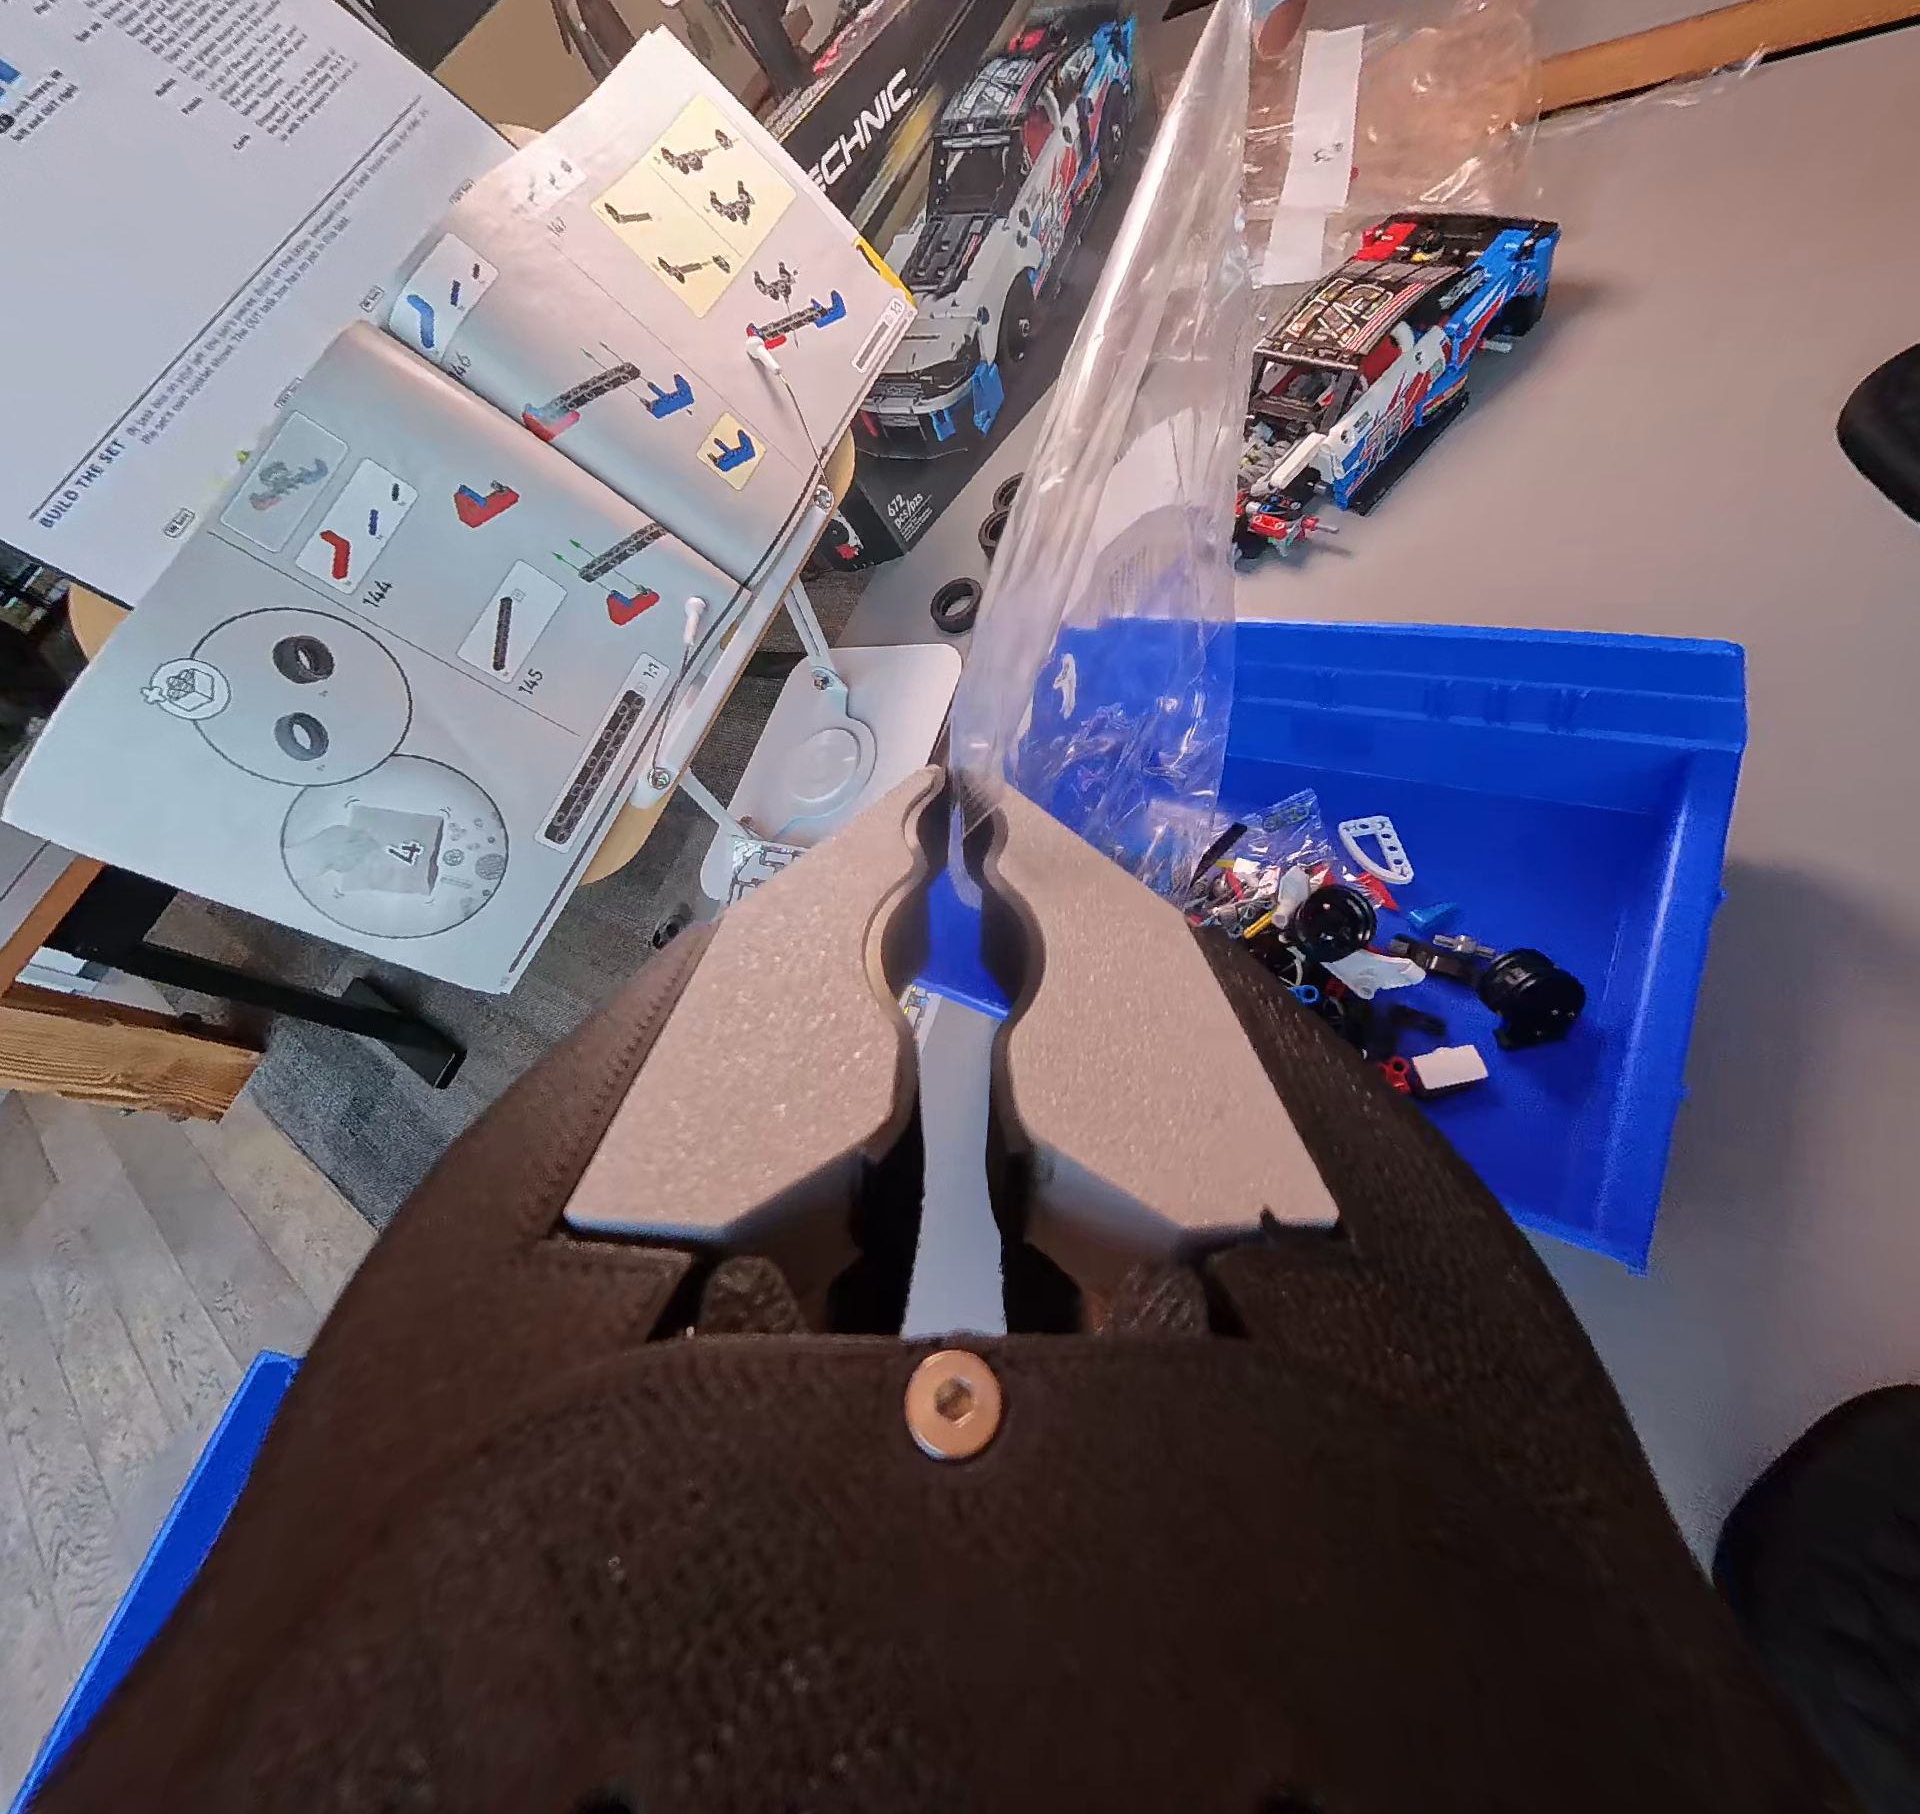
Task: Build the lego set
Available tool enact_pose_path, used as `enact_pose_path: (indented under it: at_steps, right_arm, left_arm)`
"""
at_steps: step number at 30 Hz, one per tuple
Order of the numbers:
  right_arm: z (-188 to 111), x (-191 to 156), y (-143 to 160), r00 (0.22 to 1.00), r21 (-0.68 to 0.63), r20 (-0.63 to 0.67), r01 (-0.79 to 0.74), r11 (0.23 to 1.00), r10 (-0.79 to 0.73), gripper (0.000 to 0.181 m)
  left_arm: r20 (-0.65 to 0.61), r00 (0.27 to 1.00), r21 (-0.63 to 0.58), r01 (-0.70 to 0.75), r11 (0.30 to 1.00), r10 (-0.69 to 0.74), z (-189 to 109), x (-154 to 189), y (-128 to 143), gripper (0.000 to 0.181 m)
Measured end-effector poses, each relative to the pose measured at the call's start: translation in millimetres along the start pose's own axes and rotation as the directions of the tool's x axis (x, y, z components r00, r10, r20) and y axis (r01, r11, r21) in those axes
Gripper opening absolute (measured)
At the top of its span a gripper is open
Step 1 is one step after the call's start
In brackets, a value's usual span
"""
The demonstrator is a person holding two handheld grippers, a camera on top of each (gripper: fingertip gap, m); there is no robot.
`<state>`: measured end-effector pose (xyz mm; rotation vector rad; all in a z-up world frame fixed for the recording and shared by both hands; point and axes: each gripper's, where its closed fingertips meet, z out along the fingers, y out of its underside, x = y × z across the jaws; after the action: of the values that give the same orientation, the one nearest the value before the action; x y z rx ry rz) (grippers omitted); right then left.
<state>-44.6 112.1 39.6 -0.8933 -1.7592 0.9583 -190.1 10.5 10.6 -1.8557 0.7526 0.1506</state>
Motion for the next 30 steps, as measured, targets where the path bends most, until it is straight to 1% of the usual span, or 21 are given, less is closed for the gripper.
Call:
enact_pose_path:
  at_steps: [3, 8, 13, 20, 21, 23, 26, 28, 30]
  right_arm:
    - [-5, -7, -5, 1.000, 0.015, 0.017, 0.012, 1.000, -0.012, 0.000]
    - [-9, -21, -1, 0.998, 0.003, 0.044, 0.034, 0.999, -0.034, 0.000]
    - [-14, -23, -1, 0.999, 0.007, 0.038, 0.028, 1.000, -0.028, 0.000]
    - [-22, -27, -15, 0.996, 0.060, 0.074, -0.044, 0.997, 0.040, 0.000]
    - [-22, -27, -16, 0.995, 0.071, 0.082, -0.071, 0.995, 0.065, 0.000]
    - [-19, -31, -18, 0.987, 0.092, 0.117, -0.118, 0.989, 0.107, 0.000]
    - [-16, -37, -19, 0.982, 0.114, 0.145, -0.136, 0.984, 0.119, 0.000]
    - [-21, -31, -18, 0.982, 0.126, 0.130, -0.152, 0.980, 0.135, 0.000]
    - [-28, -23, -17, 0.975, 0.149, 0.127, -0.198, 0.969, 0.180, 0.000]
  left_arm:
    - [-0.015, 1.000, 0.021, 0.004, 1.000, -0.004, -5, 5, -3, 0.000]
    - [-0.031, 0.999, 0.022, -0.022, 1.000, 0.023, -8, 18, 0, 0.000]
    - [-0.051, 0.998, 0.047, -0.019, 0.999, 0.022, -12, 26, -4, 0.000]
    - [-0.155, 0.986, 0.107, 0.082, 0.991, -0.065, -21, 35, -16, 0.000]
    - [-0.161, 0.984, 0.122, 0.097, 0.988, -0.077, -21, 36, -18, 0.002]
    - [-0.187, 0.977, 0.144, 0.133, 0.981, -0.105, -20, 39, -21, 0.013]
    - [-0.239, 0.962, 0.157, 0.174, 0.972, -0.133, -18, 45, -24, 0.014]
    - [-0.237, 0.960, 0.160, 0.192, 0.968, -0.152, -21, 41, -21, 0.017]
    - [-0.259, 0.946, 0.181, 0.245, 0.952, -0.194, -26, 37, -21, 0.022]
